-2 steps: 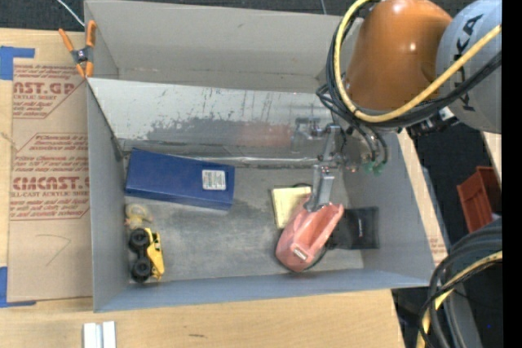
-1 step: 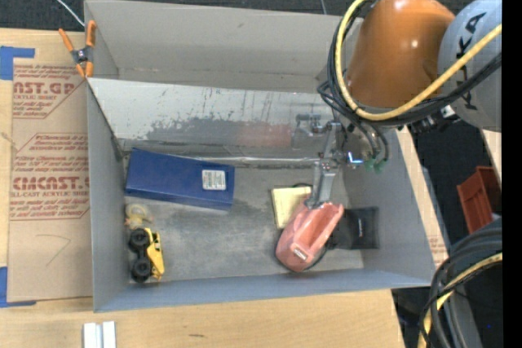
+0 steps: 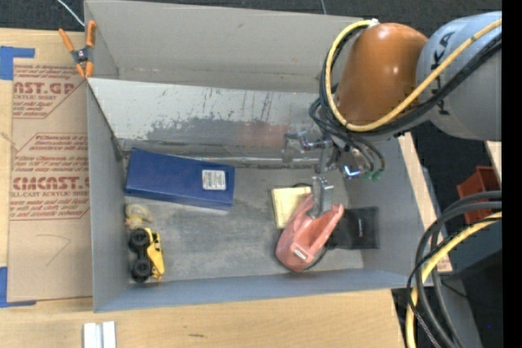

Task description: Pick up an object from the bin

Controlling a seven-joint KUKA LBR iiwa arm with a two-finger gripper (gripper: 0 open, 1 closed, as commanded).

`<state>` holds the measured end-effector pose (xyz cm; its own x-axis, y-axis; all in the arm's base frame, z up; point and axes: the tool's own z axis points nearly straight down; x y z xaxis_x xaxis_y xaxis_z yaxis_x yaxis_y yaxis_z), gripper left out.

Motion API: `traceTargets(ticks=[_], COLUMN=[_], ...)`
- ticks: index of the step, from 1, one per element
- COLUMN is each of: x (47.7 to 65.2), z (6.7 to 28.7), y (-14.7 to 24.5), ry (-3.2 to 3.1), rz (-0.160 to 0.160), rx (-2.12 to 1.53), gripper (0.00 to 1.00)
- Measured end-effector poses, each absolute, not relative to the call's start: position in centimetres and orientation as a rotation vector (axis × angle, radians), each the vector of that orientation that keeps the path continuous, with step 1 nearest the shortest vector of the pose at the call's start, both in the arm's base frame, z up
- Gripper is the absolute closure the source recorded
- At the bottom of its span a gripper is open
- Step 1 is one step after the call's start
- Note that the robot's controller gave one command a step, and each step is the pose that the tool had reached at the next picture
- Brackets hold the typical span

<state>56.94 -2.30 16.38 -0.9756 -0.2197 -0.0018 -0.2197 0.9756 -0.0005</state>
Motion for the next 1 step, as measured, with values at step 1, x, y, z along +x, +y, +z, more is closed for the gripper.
traceTargets(ticks=[1], x=[56.24], z=[15.98], y=[-6.10], ry=[3.097], rz=[-0.001], rx=[-0.502], gripper=[0.00])
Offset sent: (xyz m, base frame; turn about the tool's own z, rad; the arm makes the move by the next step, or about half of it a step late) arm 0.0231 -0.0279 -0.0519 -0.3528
